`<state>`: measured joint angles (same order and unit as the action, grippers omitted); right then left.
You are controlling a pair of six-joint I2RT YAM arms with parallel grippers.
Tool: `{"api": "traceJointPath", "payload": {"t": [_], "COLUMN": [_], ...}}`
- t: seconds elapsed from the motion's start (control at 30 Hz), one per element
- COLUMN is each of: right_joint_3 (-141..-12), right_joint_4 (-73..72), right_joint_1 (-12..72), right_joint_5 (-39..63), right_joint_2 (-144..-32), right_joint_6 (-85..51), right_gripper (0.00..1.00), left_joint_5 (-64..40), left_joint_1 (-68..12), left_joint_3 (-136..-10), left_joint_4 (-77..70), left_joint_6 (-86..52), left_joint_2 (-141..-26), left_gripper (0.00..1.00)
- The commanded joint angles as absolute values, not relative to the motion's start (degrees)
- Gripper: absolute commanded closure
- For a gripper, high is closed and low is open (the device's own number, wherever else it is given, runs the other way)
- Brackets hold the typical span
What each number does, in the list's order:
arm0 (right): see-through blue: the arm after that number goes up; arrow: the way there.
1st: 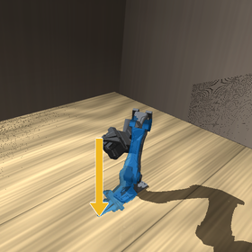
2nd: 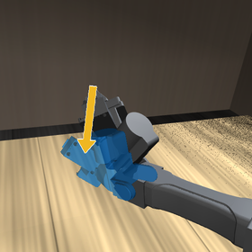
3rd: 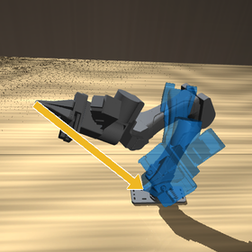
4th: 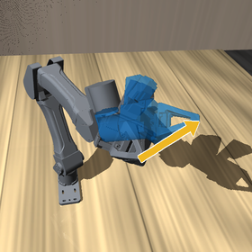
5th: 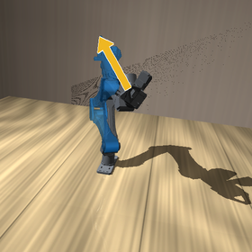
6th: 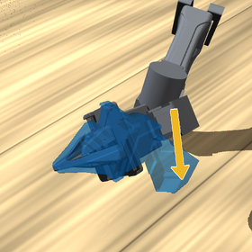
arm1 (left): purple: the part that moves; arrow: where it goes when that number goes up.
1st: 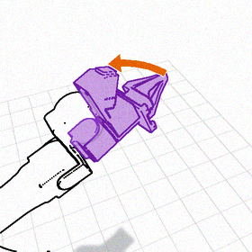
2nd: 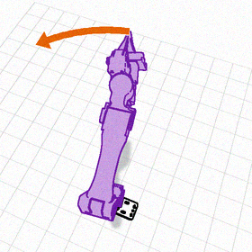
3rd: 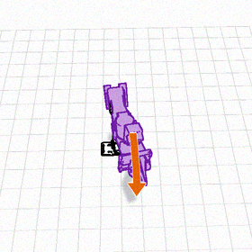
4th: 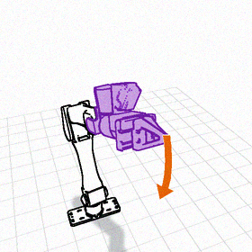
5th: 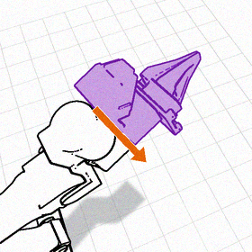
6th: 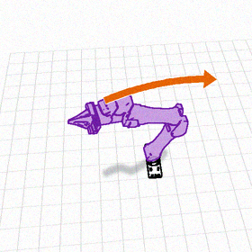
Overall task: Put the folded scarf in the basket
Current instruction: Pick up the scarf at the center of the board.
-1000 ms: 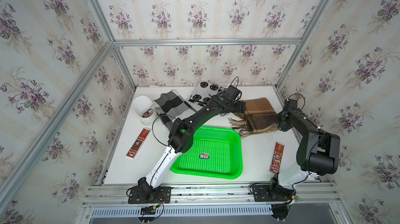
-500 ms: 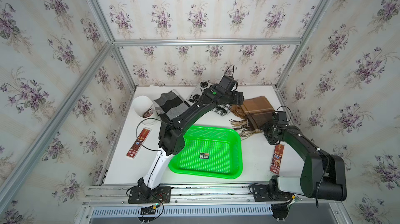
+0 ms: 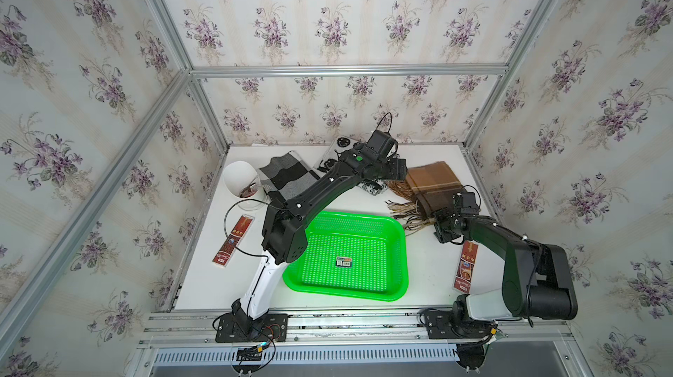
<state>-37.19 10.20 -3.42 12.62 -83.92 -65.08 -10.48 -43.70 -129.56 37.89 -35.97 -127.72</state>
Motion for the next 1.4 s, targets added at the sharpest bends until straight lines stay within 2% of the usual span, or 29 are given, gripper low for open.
{"api": "traceJointPath", "payload": {"t": [0.0,0.07,0.13,0.2,0.33,0.53,0.7,0.9,1.07,1.2,1.37], "right_joint_3": [-37.60,-38.67,-40.28,-41.76,-42.91,-40.47,-38.08,-39.99,-39.62,-40.34,-41.69], "right_joint_4": [6.87,6.44,6.81,8.11,11.95,21.63,25.73,29.27,28.09,26.90,26.28], "right_joint_1": [-3.34,-3.34,-3.34,-3.32,-2.87,-2.29,-2.37,-3.56,-5.54,-5.54,-5.54], "right_joint_5": [11.21,11.26,10.32,9.87,10.21,4.62,0.36,-5.07,-5.66,-4.68,-4.29], "right_joint_2": [-87.31,-89.91,-92.01,-93.56,-94.78,-90.23,-81.66,-79.33,-79.90,-80.92,-82.66], "right_joint_6": [-67.83,-67.58,-65.44,-62.34,-53.63,-41.08,-41.12,-41.65,-42.86,-43.60,-43.77], "right_gripper": [0.38,0.44,0.55,0.74,0.99,1.00,1.00,1.00,1.00,1.00,1.00], "left_joint_5": [-10.35,-10.45,-10.46,-10.59,-10.68,-12.56,-11.85,-14.41,-14.61,-15.28,-16.37], "left_joint_1": [-43.68,-43.68,-43.67,-43.68,-43.60,-43.59,-43.59,-43.80,-44.51,-44.82,-45.11], "left_joint_3": [-130.28,-130.19,-130.13,-130.11,-130.60,-139.39,-141.55,-149.14,-148.39,-149.28,-149.35], "left_joint_4": [37.25,37.05,36.91,36.89,36.15,39.12,35.49,36.03,33.38,32.67,32.40], "left_joint_6": [-35.77,-35.50,-35.00,-34.68,-34.30,-32.74,-31.06,-32.87,-33.00,-33.05,-32.79], "left_joint_2": [-128.06,-128.14,-128.32,-128.58,-129.81,-137.90,-143.89,-153.21,-156.87,-159.59,-161.11], "left_gripper": [0.14,0.14,0.14,0.14,0.13,0.12,0.12,0.12,0.12,0.22,0.43]}}
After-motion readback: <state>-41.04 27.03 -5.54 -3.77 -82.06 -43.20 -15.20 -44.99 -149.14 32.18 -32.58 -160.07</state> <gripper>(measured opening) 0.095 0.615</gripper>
